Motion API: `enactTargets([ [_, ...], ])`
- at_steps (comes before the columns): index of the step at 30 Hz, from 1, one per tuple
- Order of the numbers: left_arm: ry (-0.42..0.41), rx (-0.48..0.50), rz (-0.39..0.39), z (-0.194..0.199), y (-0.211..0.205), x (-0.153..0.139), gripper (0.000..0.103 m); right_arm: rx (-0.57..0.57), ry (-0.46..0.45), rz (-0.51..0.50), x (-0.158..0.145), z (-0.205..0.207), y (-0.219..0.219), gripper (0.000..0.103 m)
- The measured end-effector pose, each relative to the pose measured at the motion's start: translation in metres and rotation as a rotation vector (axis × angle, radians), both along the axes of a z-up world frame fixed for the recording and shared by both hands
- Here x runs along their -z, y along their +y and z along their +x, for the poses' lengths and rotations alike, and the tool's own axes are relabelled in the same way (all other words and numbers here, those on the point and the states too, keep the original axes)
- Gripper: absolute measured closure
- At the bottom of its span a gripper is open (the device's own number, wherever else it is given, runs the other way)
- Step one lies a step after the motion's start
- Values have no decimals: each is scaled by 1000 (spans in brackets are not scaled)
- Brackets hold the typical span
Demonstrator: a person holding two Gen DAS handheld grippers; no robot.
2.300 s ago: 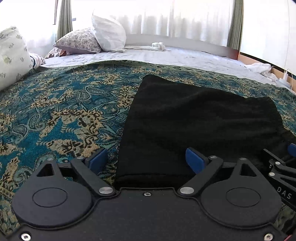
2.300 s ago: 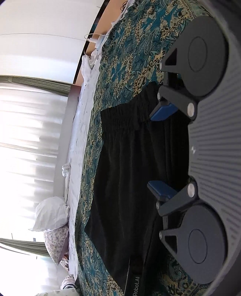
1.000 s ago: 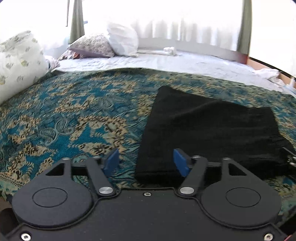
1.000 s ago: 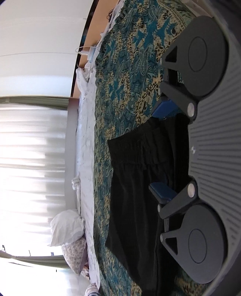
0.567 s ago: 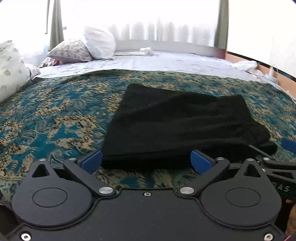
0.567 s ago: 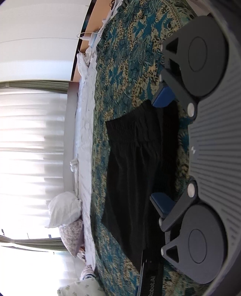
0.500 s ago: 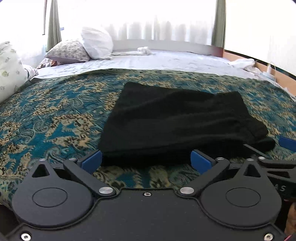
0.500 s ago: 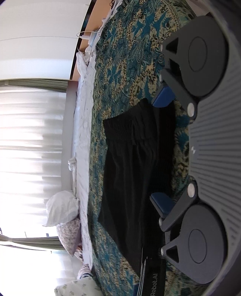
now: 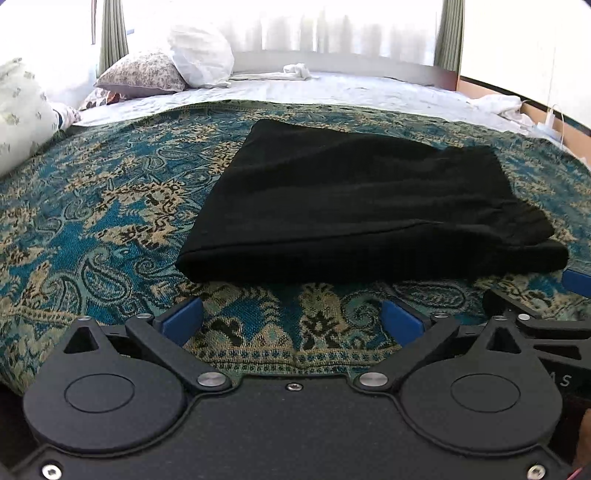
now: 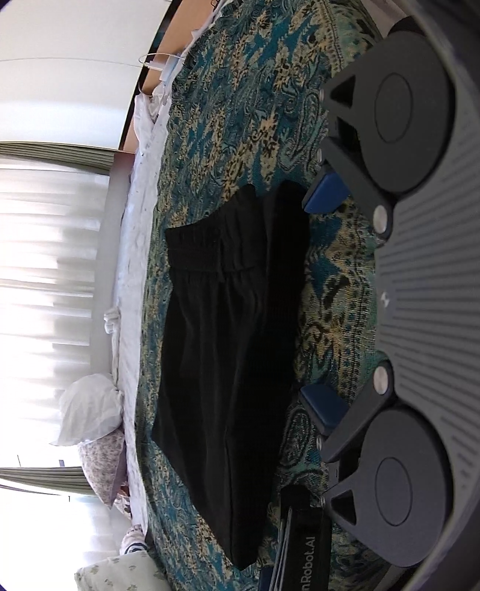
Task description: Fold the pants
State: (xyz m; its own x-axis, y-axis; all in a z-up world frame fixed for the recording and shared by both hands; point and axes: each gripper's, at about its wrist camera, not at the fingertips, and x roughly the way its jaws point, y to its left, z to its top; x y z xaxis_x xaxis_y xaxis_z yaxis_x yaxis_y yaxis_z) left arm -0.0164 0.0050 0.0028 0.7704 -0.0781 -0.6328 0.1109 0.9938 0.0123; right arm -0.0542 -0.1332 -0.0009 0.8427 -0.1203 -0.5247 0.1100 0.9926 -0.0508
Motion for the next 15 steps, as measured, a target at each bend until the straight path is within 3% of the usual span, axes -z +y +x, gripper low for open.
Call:
enactTargets([
  [15,8,1,-10,11,2,3,0,-10,27,40,7,9,-4,0],
])
